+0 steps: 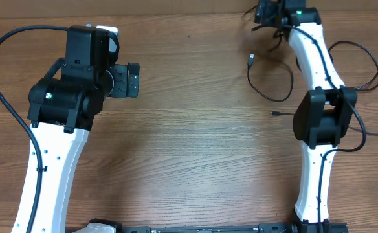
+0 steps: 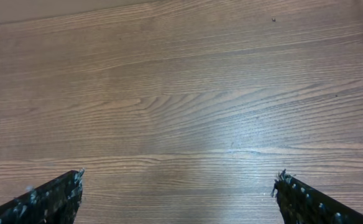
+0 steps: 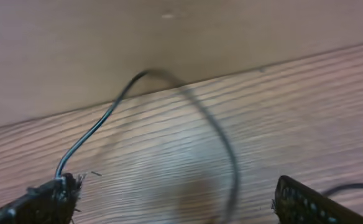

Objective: Untangle cables

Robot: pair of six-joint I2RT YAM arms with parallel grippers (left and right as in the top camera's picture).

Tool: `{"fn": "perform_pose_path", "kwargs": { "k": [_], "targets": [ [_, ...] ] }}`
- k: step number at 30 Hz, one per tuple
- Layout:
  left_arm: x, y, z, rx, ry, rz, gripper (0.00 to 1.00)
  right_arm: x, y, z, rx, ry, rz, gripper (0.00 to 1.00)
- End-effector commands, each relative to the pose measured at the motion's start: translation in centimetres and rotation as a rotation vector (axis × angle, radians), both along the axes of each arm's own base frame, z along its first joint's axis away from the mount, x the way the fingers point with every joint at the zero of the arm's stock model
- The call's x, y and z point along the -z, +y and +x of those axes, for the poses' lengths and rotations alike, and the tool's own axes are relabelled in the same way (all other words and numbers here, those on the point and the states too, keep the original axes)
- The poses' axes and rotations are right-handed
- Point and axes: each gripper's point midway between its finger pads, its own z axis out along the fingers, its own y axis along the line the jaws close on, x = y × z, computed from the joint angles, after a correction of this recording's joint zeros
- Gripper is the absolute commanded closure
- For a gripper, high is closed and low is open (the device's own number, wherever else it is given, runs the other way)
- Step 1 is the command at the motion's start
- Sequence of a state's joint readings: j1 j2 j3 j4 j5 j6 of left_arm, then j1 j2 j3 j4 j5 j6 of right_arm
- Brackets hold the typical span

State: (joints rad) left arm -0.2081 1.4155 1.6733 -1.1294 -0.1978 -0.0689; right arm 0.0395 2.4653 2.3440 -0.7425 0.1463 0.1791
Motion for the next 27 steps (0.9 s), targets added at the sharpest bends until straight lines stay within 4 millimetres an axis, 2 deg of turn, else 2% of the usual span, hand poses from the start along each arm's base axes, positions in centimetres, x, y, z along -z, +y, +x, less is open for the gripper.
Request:
{"fn": "perform_pose_path", "kwargs": {
  "k": [1,3,5,9,11,12,14,18,23,27],
  "targets": [
    [-0.3,-0.2,-0.2,-0.003,-0.011,-0.018,0.00,-1.8,-0.7,0.0,0.021,-0.028,-0.021,0.01],
    [-0.3,-0.2,-0.1,-0.003,-0.012,-0.018,0.01,-2.5,-1.2,-0.2,0.043,-0.038,-0.044,0.01],
    [-0.4,-0.2,-0.1,-0.003,-0.016,-0.018,0.01,-4.1,-1.3,-0.3,0.043,-0.061,-0.067,0.01],
    [-0.7,-0.3,0.2,-0.003,-0.033,-0.022,0.01,-9.6,0.0,-0.9,0.002,-0.146,-0.087,0.00],
    [-0.8,-0.3,0.4,-0.003,-0.040,-0.023,0.00,-13.2,0.6,-2.0,-0.007,-0.192,-0.083,0.00],
    [-0.8,-0.3,0.4,-0.002,-0.041,-0.022,0.01,-14.5,0.8,-2.6,-0.010,-0.202,-0.082,0.00],
    [-0.8,-0.3,0.4,0.008,-0.043,-0.012,0.00,-17.1,0.9,-4.5,-0.014,-0.210,-0.081,0.00],
    [-0.9,-0.2,0.5,0.025,-0.043,0.007,0.00,-20.7,0.6,-9.3,-0.016,-0.170,-0.083,0.00],
    [-0.9,-0.2,0.4,0.034,-0.042,0.014,0.00,-22.8,-0.3,-16.4,-0.008,-0.057,-0.083,0.00],
    [-1.4,-0.1,-0.4,0.032,-0.046,0.005,0.01,-24.7,-0.9,-21.6,0.025,-0.015,-0.070,0.00]
  ]
}}
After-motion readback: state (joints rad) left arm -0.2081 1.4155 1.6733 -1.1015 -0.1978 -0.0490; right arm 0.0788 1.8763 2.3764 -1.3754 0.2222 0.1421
